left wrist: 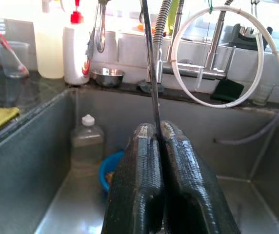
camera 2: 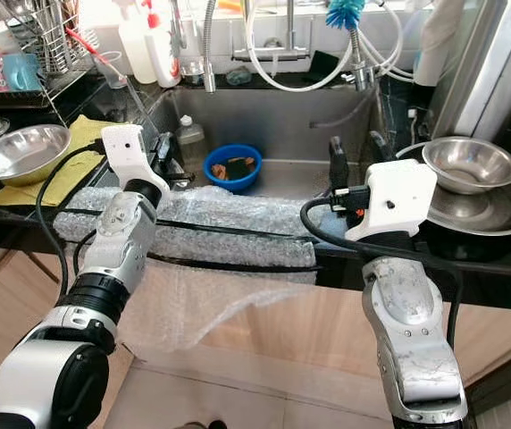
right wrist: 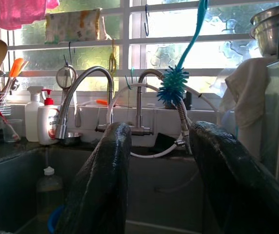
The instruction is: Kitchen organization
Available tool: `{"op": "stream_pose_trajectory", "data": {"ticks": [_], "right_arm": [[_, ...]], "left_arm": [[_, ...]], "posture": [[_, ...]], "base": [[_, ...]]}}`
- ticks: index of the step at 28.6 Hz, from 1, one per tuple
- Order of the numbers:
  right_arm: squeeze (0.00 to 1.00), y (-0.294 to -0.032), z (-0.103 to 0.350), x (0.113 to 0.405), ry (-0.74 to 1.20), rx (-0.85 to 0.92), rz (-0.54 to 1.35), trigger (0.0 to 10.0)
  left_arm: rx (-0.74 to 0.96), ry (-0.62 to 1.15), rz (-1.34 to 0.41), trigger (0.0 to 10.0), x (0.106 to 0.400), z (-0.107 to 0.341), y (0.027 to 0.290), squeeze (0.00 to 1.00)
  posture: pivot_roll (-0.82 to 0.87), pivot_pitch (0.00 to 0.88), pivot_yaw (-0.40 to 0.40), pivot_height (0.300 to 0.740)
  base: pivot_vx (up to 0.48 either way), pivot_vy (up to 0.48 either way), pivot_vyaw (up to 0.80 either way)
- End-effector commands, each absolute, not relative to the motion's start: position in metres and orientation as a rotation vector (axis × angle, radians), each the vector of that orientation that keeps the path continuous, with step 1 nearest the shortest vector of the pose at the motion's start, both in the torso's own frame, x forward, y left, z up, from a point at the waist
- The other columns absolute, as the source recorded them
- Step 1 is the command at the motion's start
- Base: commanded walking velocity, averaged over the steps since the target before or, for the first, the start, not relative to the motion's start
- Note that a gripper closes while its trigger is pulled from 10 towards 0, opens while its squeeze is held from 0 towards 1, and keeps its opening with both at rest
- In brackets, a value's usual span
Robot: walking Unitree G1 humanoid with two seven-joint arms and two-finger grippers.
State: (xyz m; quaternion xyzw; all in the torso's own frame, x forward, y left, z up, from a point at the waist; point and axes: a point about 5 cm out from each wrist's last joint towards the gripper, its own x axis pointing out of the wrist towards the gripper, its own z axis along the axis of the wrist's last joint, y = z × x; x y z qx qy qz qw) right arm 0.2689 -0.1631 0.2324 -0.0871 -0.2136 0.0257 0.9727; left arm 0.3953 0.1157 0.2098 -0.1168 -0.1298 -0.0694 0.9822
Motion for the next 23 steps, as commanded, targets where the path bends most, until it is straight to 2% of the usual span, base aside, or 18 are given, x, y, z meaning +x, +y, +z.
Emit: {"op": "stream_pose_trajectory", "data": {"ticks": [1,14,23], "right_arm": [[0.00,-0.152,0.234,0.264,-0.455,-0.174,0.081,10.0],[0.00,-0.135,0.239,0.252,-0.498,-0.192,0.112,10.0],[0.00,-0.141,0.240,0.245,-0.501,-0.203,0.070,10.0]], "left_arm": [[-0.237,-0.293,-0.139,10.0,0.400,0.221,0.119,0.00],[-0.240,-0.207,-0.234,10.0,0.408,0.223,0.086,0.00],[-0.209,-0.179,-0.231,10.0,0.411,0.220,0.091,0.00]], "posture": [[-0.10,0.094,0.131,0.740],[-0.12,0.128,0.149,0.740],[-0.13,0.151,0.159,0.740]], "base": [[0.000,0.000,0.00],[0.000,0.000,0.00],[0.000,0.000,0.00]]}}
